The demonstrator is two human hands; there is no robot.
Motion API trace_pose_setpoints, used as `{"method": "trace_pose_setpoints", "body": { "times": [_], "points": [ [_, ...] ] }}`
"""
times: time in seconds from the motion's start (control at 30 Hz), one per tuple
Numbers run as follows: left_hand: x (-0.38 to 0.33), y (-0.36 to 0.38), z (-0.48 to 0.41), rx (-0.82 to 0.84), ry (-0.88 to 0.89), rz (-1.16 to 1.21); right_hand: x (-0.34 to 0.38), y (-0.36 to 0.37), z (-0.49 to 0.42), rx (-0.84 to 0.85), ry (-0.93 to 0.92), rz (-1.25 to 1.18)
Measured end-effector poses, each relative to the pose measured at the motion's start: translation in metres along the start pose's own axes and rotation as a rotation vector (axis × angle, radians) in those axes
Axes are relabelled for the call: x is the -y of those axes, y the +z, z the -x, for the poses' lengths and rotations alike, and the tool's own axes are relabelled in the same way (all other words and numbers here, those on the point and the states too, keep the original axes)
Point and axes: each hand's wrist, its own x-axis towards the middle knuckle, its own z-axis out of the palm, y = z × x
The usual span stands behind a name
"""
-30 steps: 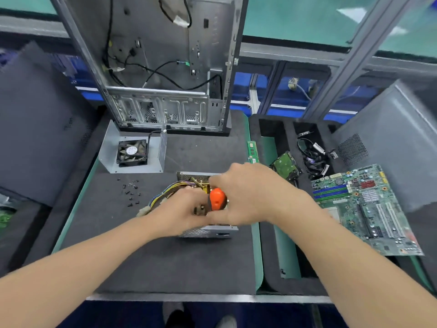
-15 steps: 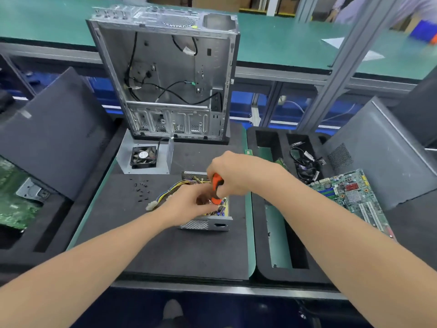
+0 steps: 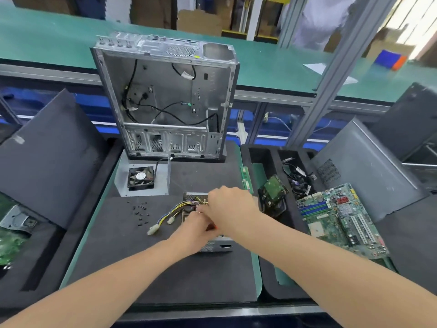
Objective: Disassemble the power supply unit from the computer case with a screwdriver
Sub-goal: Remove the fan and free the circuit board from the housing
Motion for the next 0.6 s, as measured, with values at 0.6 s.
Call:
{"method": "trace_pose_setpoints", "body": {
  "times": [0.6],
  "points": [
    [0.008,-0.001,-0.002,0.074,0.008,0.045,-0.038,-0.027,0.002,0.243,-0.508,-0.104]
  ]
}}
